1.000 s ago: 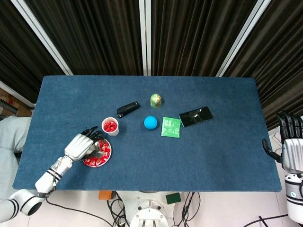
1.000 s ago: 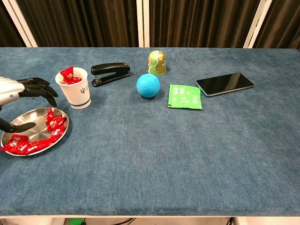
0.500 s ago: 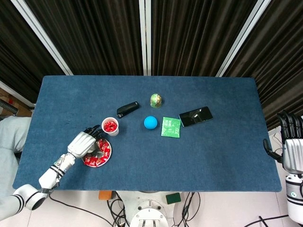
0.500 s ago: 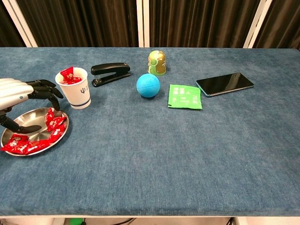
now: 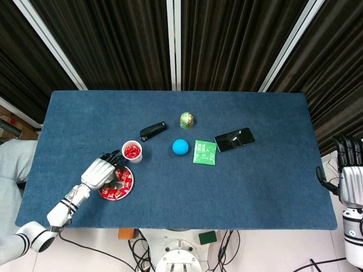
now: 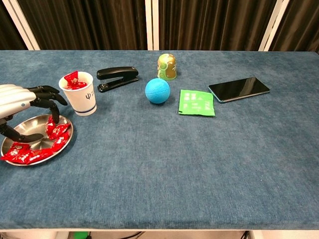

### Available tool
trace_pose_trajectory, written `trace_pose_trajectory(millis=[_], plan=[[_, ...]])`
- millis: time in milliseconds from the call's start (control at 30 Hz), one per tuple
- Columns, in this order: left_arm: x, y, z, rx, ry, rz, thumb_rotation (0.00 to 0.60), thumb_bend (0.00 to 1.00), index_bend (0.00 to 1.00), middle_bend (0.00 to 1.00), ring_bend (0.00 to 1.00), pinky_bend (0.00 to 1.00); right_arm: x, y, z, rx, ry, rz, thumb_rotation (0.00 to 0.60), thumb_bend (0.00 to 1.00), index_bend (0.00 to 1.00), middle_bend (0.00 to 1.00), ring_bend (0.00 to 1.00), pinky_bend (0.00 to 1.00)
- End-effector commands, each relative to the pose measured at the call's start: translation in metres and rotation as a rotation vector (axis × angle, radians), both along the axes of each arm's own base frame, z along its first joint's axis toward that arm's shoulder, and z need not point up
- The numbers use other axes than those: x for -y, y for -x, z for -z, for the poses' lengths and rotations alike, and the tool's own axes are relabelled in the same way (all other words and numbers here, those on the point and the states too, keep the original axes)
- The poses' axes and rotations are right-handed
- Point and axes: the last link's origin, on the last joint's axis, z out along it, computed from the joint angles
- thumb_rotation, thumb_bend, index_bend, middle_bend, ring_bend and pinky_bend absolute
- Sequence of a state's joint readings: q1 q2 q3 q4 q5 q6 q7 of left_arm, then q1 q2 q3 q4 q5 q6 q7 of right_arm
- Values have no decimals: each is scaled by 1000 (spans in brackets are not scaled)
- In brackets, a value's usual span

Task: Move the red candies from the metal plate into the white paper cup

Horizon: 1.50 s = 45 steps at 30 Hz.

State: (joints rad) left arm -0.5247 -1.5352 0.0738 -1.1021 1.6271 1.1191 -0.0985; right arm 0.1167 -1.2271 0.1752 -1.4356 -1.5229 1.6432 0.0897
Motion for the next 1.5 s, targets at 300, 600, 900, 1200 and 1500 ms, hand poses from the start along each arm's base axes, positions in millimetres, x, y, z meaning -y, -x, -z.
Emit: trace_pose_trajectory(millis=[300, 600, 900, 1200, 1500], plan=[[2, 3, 5, -15, 12, -4, 600, 311, 484, 170, 33, 217, 0, 0, 1, -4, -3, 0, 600, 342, 0, 0, 0, 0], [1, 2, 4, 0, -1, -8, 600, 353, 537, 178, 33, 219, 1, 0, 2, -6, -5, 1, 600, 342, 0, 0, 0, 0], [8, -1, -22, 54, -62, -6, 600, 356, 563, 186, 34, 220, 1, -1, 0, -4, -2, -3, 600, 341, 0, 0, 0, 0], [-4, -9, -74, 125, -200, -26, 600, 353, 563, 186, 34, 220, 1, 0, 1, 7, -5, -10, 600, 343, 0, 0, 0, 0], [-42, -51, -66, 204, -164, -10, 600, 352, 558, 186, 33, 220, 1, -2, 3, 7, -12, -18, 600, 342, 0, 0, 0, 0]])
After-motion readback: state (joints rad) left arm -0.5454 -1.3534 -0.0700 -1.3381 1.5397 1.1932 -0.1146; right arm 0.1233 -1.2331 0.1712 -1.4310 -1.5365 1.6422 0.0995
